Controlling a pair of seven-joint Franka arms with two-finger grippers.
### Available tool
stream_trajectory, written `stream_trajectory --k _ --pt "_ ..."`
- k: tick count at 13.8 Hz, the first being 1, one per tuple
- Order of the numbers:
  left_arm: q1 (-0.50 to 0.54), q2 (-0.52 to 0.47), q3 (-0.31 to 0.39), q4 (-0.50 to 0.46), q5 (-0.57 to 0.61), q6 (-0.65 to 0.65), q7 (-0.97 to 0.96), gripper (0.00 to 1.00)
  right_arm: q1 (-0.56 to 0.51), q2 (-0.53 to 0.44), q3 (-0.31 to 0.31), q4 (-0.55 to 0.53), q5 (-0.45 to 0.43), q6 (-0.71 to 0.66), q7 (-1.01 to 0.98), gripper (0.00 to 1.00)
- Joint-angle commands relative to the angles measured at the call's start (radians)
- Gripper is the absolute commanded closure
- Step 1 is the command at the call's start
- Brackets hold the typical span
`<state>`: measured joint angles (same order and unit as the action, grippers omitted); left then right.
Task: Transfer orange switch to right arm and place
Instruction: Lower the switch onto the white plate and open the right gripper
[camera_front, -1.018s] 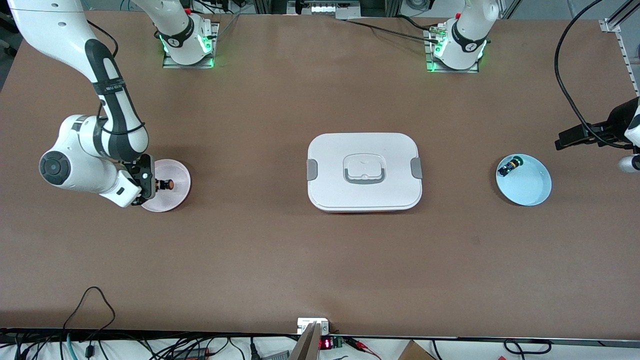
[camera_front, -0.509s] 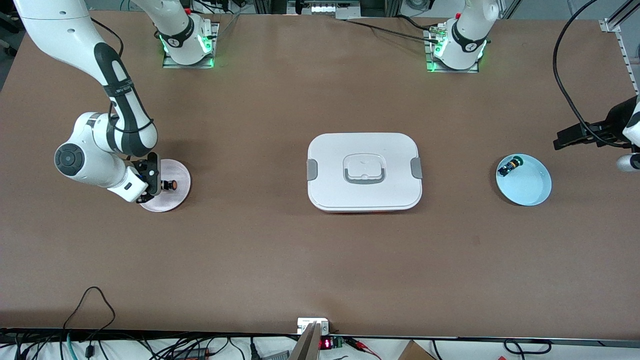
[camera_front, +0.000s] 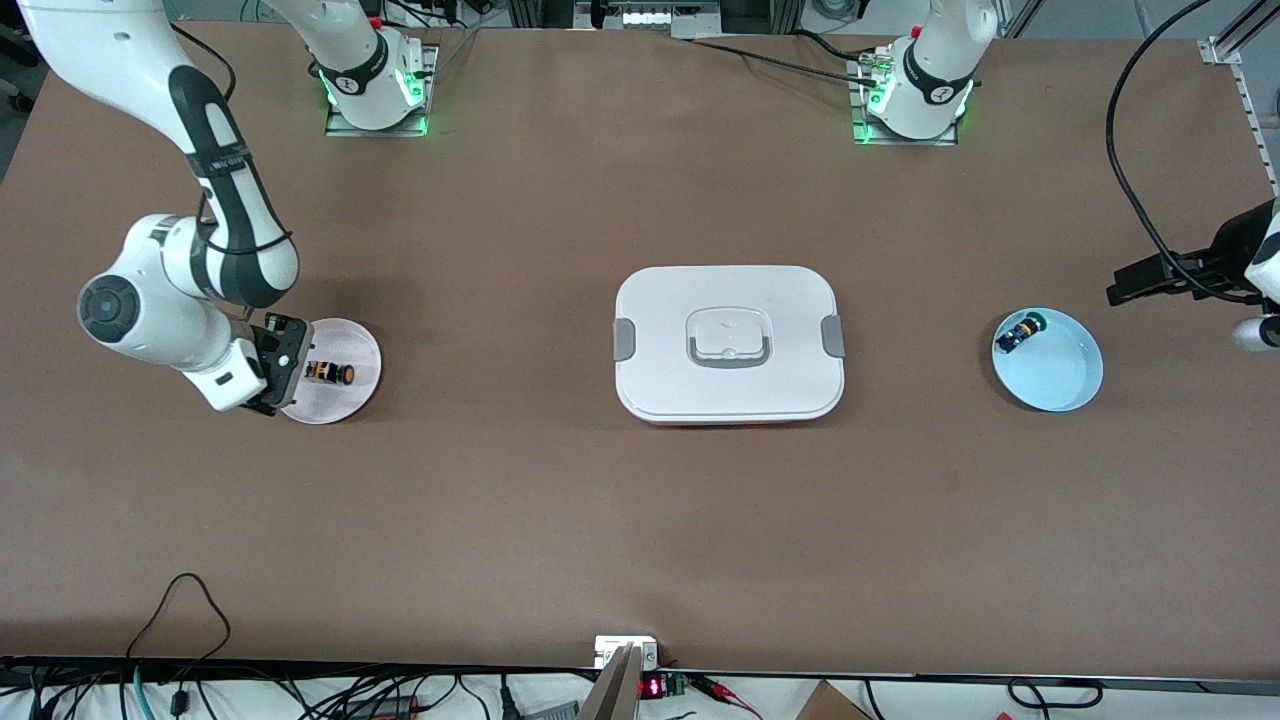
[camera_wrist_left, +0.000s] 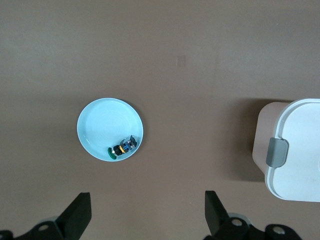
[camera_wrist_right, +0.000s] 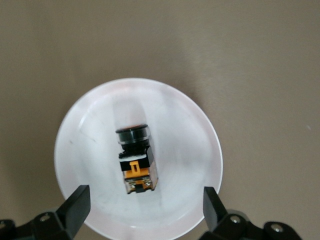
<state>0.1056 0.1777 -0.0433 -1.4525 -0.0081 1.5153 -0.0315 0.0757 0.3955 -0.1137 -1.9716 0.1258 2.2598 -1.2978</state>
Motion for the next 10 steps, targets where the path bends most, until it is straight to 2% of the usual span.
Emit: stream_trajectory --k 1,6,10 --pt "0.005 0.016 -0.007 0.040 0.014 -0.020 -0.002 0.00 -0.002 -0.049 0.017 0.087 0.054 -0.167 0.292 0.00" --pt "0.005 0.016 -0.007 0.040 0.014 -0.020 -0.002 0.00 0.028 -0.082 0.019 0.209 0.182 -0.396 0.715 0.00" --pt "0.005 0.016 -0.007 0.040 0.014 -0.020 -0.002 0.00 0.045 -0.136 0.019 0.267 0.187 -0.546 1.064 0.00"
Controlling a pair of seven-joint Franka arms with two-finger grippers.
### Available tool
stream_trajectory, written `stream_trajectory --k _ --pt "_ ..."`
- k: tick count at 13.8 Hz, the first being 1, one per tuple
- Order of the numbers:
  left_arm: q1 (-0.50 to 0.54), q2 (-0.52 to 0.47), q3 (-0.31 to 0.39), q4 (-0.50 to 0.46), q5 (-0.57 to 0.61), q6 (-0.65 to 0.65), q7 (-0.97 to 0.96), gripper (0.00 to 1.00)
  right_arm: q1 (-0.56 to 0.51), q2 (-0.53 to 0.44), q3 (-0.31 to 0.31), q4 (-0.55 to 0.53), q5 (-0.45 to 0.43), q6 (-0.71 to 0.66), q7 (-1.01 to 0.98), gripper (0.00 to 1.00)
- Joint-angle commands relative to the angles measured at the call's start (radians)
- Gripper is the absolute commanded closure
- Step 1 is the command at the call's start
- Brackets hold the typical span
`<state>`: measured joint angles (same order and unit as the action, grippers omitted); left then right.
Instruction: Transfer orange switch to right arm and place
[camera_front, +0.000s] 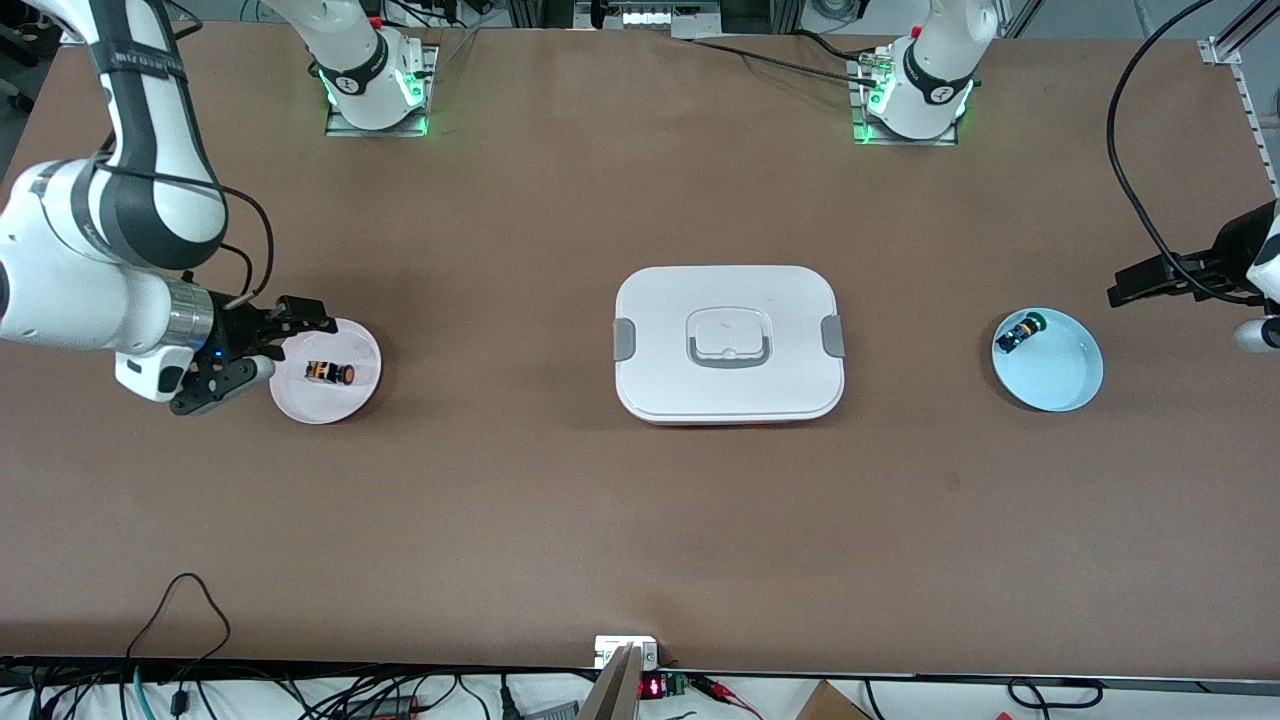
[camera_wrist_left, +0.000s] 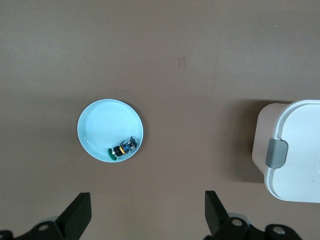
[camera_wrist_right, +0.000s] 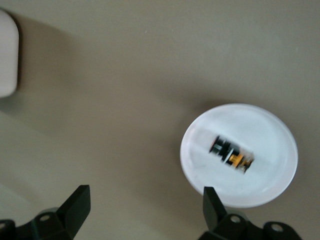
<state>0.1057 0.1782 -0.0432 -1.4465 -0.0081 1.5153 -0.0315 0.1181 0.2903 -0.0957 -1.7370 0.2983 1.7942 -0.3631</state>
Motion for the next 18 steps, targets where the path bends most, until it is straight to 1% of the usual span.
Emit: stream_trajectory --k 1,3,5,7,8,9,10,11,12,13,15,16,18 --pt "0.005 0.015 -0.007 0.034 0.014 -0.020 -0.002 0.00 0.003 -0.037 0.001 0.057 0.013 -0.138 0.171 0.00" --pt "0.005 0.015 -0.007 0.034 0.014 -0.020 -0.002 0.00 0.005 -0.040 0.001 0.114 0.007 -0.235 0.251 0.00" --pt "0.005 0.015 -0.007 0.034 0.013 -0.020 -0.002 0.00 0.009 -0.040 -0.004 0.183 -0.017 -0.341 0.285 0.00" --pt "0.005 0.015 -0.007 0.034 0.011 -0.020 -0.002 0.00 0.018 -0.039 -0.004 0.250 -0.086 -0.413 0.286 0.00" --pt "0.005 0.015 -0.007 0.034 0.011 -0.020 -0.002 0.00 0.041 -0.040 -0.004 0.282 -0.144 -0.427 0.285 0.00" --pt "0.005 0.017 -0.007 0.034 0.013 -0.020 -0.002 0.00 0.063 -0.040 -0.004 0.315 -0.228 -0.421 0.285 0.00" --pt "0.006 0.017 -0.007 0.034 0.013 -0.020 -0.001 0.00 0.072 -0.040 -0.005 0.342 -0.290 -0.412 0.288 0.00" --pt "0.006 0.017 -0.007 0.034 0.013 -0.021 -0.001 0.00 0.068 -0.039 -0.009 0.355 -0.341 -0.376 0.291 0.00" --pt "0.008 0.017 -0.009 0.035 0.013 -0.021 -0.002 0.00 0.055 -0.039 -0.021 0.355 -0.364 -0.308 0.283 0.00" --pt "0.009 0.017 -0.009 0.035 0.013 -0.021 -0.002 0.00 0.035 -0.039 -0.039 0.353 -0.369 -0.279 0.274 0.00" --pt "0.009 0.017 -0.007 0.035 0.013 -0.021 -0.002 0.00 -0.029 -0.040 -0.039 0.352 -0.357 -0.265 0.288 0.00" --pt "0.009 0.017 -0.007 0.035 0.013 -0.021 -0.002 0.00 -0.044 -0.042 -0.039 0.344 -0.355 -0.268 0.296 0.00" --pt "0.009 0.017 -0.007 0.035 0.016 -0.021 -0.002 0.00 -0.066 -0.072 -0.033 0.289 -0.353 -0.262 0.296 0.00"
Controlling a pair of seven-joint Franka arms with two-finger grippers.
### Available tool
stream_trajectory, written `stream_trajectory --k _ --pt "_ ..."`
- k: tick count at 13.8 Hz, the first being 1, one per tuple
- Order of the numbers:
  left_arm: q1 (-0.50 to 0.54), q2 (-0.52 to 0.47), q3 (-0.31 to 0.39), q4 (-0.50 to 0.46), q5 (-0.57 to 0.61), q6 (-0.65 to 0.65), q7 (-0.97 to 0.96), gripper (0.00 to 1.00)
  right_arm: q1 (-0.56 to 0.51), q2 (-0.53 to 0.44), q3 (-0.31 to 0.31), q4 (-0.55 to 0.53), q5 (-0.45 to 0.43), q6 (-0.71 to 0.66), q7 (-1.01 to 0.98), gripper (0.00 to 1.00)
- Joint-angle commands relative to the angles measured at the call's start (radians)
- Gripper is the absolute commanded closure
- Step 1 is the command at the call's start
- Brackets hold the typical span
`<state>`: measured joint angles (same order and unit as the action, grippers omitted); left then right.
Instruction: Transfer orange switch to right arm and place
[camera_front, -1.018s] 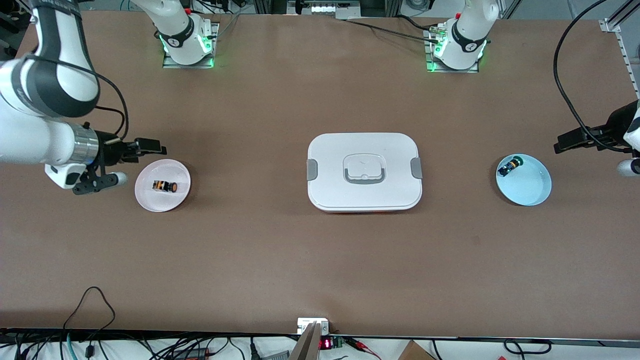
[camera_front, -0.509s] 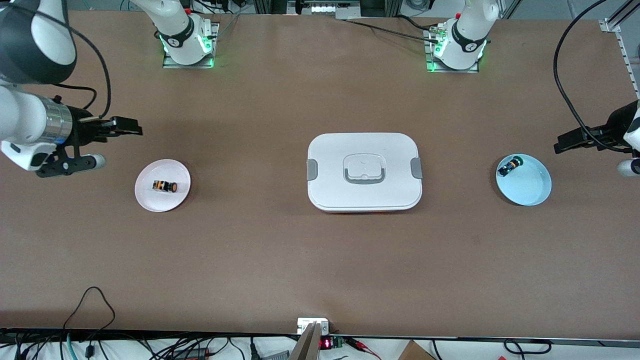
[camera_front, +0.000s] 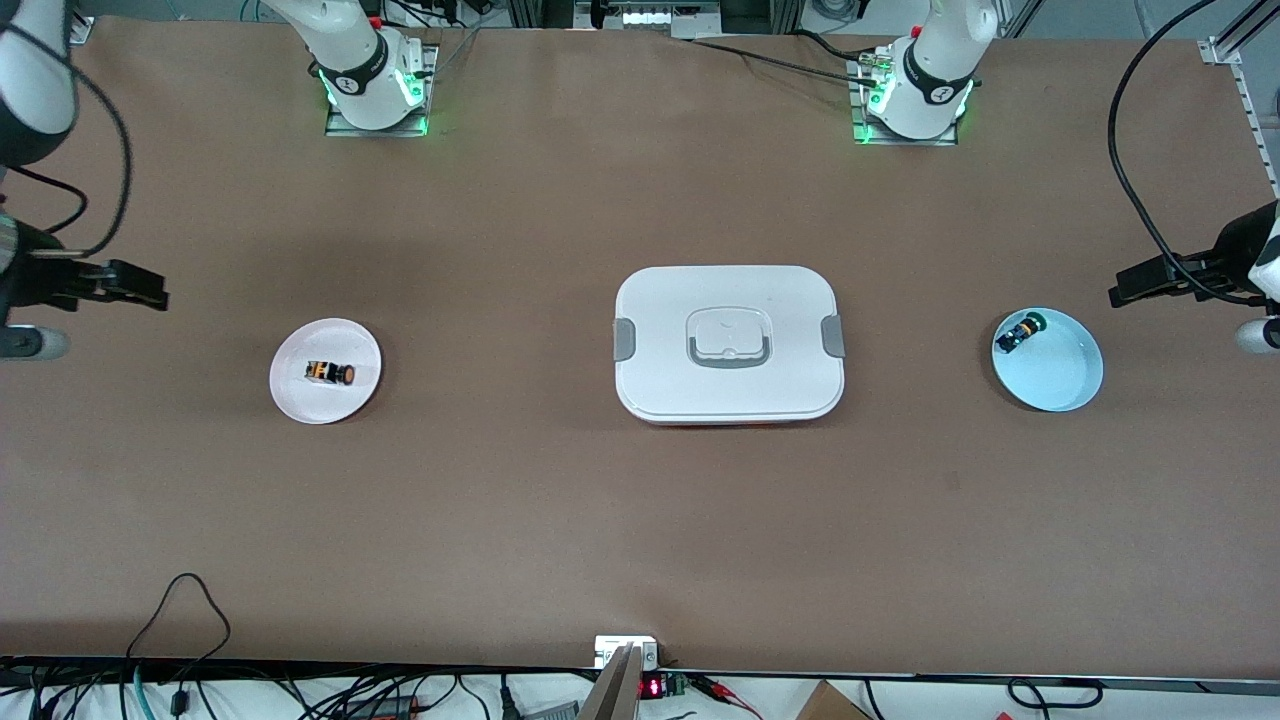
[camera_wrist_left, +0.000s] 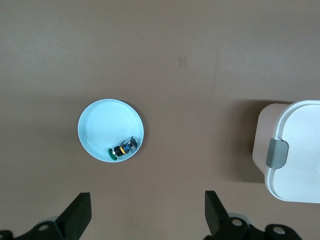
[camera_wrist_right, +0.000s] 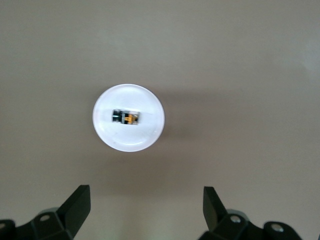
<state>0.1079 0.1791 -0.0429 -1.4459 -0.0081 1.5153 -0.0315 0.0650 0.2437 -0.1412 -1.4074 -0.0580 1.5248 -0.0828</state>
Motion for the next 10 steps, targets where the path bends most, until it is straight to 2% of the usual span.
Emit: stream_trajectory --k 1,5,10 --pt "0.007 0.017 -0.006 0.035 0.016 -0.020 -0.002 0.00 -0.013 -0.033 0.011 -0.064 0.003 0.018 0.015 0.00" --pt "-0.002 0.017 -0.009 0.035 0.017 -0.020 -0.005 0.00 -0.010 -0.130 0.009 -0.237 0.004 0.153 0.015 0.00" --pt "-0.001 0.017 -0.009 0.052 0.016 -0.021 -0.005 0.00 -0.005 -0.164 0.011 -0.243 0.026 0.112 0.051 0.00"
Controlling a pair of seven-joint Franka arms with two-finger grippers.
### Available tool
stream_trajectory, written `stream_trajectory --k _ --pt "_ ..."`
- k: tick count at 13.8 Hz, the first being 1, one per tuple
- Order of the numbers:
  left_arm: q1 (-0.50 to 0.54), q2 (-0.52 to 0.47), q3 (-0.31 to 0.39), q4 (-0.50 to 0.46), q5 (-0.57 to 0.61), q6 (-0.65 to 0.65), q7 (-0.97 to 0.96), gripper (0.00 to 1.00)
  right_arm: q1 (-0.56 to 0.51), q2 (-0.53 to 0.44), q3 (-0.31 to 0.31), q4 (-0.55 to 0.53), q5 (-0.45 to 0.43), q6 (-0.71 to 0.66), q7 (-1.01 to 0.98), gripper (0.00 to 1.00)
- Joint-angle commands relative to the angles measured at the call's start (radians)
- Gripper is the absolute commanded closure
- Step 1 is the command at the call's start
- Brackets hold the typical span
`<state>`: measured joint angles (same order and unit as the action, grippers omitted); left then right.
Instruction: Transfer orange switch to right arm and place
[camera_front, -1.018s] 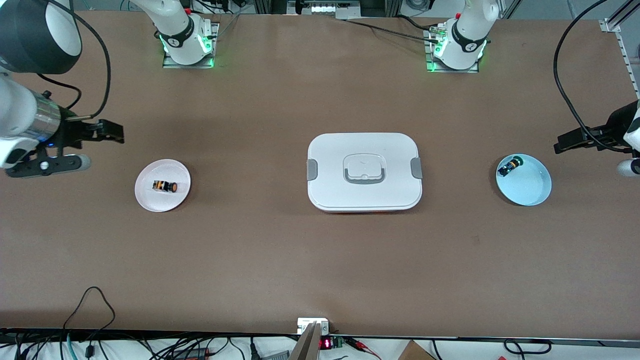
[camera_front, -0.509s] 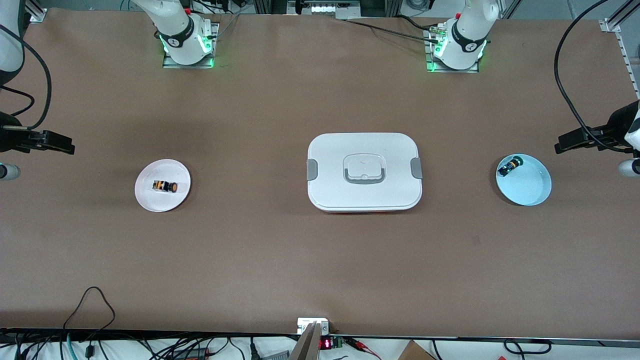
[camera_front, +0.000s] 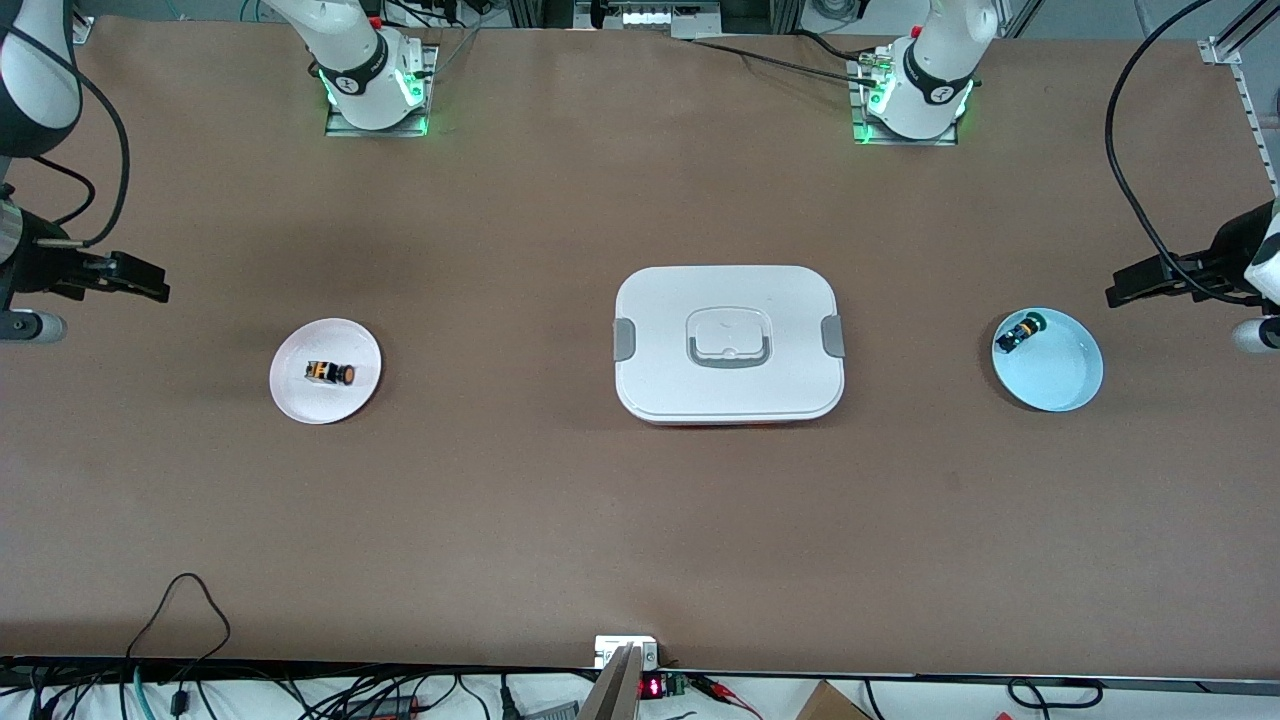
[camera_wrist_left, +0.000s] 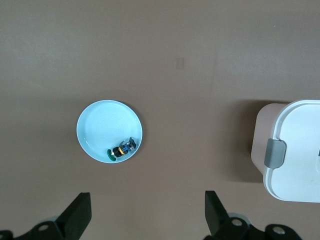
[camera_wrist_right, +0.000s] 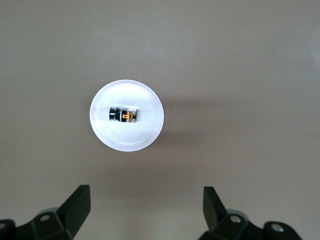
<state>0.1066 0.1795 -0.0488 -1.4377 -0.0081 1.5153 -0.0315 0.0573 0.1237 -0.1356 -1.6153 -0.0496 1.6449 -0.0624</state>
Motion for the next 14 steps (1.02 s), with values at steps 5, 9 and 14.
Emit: stream_trajectory --k 5,9,14 --pt "0.001 0.020 -0.003 0.046 0.019 -0.023 -0.007 0.00 0.004 -0.039 0.007 -0.022 0.028 -0.007 0.030 0.00" --pt "0.002 0.020 -0.002 0.046 0.023 -0.023 -0.007 0.00 0.007 -0.033 0.007 -0.014 0.054 0.001 0.027 0.00" --pt "0.002 0.018 0.000 0.046 0.025 -0.023 -0.007 0.00 0.007 -0.047 0.007 -0.021 0.056 0.000 0.029 0.00"
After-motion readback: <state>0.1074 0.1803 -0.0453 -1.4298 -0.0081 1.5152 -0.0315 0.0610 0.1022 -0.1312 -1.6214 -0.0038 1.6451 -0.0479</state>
